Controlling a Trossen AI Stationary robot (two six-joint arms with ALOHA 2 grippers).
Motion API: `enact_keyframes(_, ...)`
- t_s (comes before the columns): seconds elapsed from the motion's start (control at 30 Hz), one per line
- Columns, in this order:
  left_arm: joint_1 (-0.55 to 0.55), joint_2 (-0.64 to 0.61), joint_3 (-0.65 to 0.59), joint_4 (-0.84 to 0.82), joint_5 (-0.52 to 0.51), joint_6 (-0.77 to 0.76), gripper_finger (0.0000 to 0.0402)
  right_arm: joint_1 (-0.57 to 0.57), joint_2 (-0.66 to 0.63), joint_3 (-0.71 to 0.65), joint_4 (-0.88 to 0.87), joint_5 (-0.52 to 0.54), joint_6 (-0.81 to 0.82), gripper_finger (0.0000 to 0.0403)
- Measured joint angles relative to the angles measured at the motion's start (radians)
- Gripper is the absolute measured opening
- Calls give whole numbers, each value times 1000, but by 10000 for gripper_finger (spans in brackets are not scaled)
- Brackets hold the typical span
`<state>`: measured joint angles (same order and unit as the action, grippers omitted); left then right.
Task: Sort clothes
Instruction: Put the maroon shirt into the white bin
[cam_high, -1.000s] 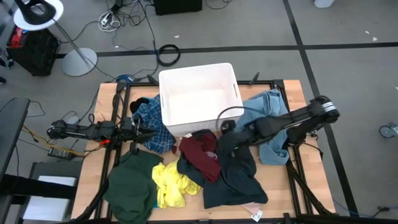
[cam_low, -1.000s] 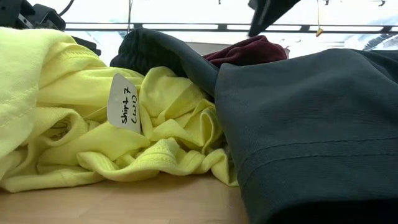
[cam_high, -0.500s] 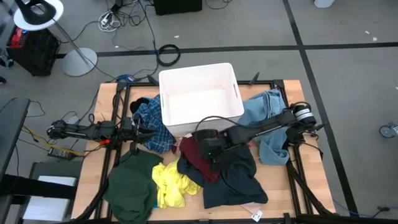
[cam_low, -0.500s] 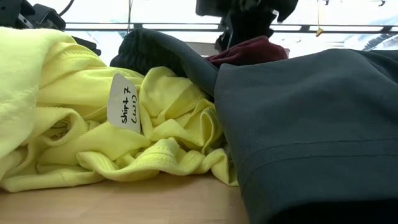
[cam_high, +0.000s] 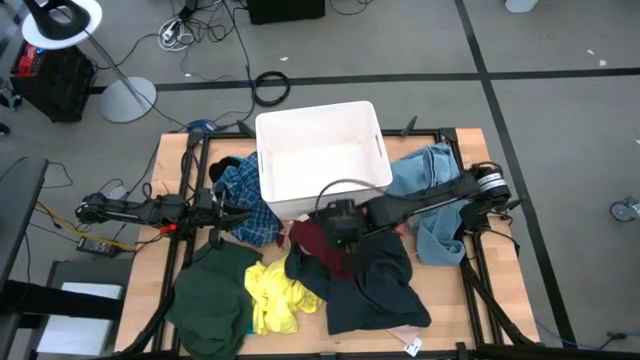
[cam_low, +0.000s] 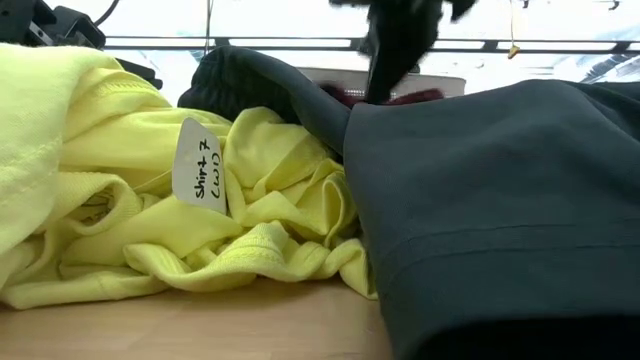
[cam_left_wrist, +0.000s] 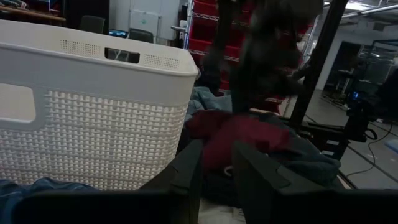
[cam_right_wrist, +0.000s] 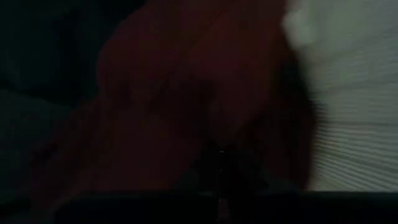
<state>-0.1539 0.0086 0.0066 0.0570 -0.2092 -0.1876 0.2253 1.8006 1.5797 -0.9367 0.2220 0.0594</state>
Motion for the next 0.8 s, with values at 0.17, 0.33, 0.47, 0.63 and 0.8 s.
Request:
enact_keyframes(0.17,0,0,0,0,0,0,90,8,-105,132,-103,113,-2,4)
enact_keyframes(0.33,0,0,0,0,0,0,90,-5,-201,261,-88,217,-59,3)
enact_keyframes(0.47,0,0,0,0,0,0,90,-34,-247,339,-37,230,-103,2)
enact_keyframes(0.63,0,0,0,0,0,0,90,-49,-258,367,-33,130,-107,1)
enact_keyframes(0.8,0,0,0,0,0,0,90,-23,-234,366,-44,87,-105,2)
